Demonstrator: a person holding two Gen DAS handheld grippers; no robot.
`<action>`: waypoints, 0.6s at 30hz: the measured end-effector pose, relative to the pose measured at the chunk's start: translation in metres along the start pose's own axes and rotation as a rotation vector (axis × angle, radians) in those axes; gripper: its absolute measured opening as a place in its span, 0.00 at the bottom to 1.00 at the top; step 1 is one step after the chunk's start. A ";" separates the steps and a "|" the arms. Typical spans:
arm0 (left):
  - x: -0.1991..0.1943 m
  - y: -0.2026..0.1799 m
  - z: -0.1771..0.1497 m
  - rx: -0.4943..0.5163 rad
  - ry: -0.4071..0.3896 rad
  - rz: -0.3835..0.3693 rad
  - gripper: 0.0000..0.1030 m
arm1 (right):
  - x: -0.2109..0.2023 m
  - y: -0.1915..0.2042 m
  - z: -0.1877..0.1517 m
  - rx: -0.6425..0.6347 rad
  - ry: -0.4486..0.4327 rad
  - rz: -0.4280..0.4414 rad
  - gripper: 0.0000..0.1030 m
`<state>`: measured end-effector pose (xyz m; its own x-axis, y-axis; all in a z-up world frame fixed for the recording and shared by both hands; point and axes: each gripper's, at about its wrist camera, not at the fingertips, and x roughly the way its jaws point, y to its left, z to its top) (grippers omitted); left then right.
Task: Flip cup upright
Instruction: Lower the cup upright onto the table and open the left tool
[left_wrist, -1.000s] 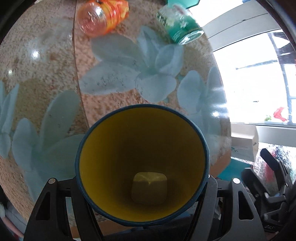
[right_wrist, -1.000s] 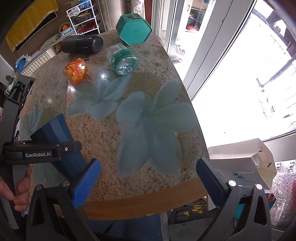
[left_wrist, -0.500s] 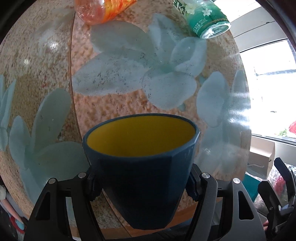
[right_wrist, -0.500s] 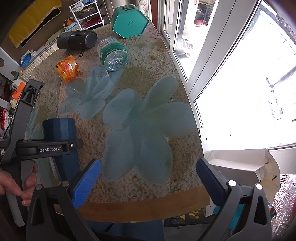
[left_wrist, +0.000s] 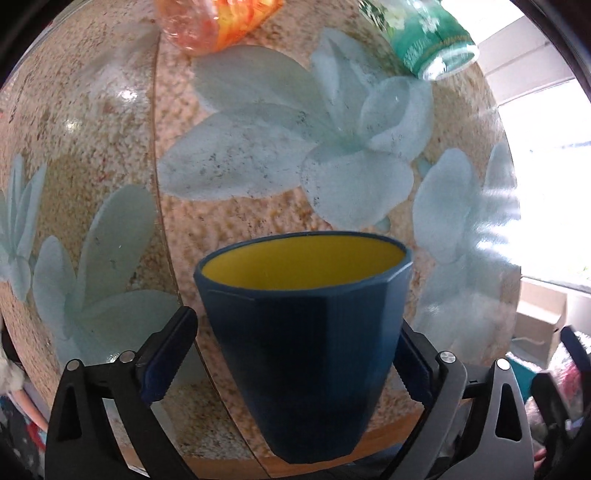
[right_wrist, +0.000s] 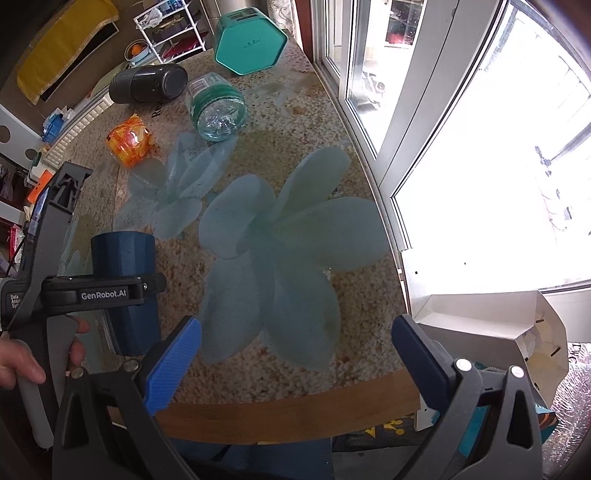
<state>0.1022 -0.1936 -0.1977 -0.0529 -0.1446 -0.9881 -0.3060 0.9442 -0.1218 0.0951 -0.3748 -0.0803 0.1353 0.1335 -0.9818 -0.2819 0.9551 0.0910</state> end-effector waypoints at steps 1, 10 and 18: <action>-0.002 0.002 0.000 -0.019 0.007 -0.016 0.96 | 0.000 0.001 0.000 0.002 -0.001 0.001 1.00; -0.043 0.023 -0.004 0.031 -0.033 -0.066 0.96 | -0.007 0.022 0.000 0.009 -0.011 -0.001 1.00; -0.083 0.075 -0.005 0.040 -0.090 -0.121 0.96 | -0.017 0.059 0.009 -0.017 -0.040 0.003 1.00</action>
<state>0.0788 -0.1124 -0.1240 0.0682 -0.2331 -0.9701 -0.2664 0.9328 -0.2429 0.0850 -0.3182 -0.0569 0.1720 0.1474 -0.9740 -0.2985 0.9501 0.0911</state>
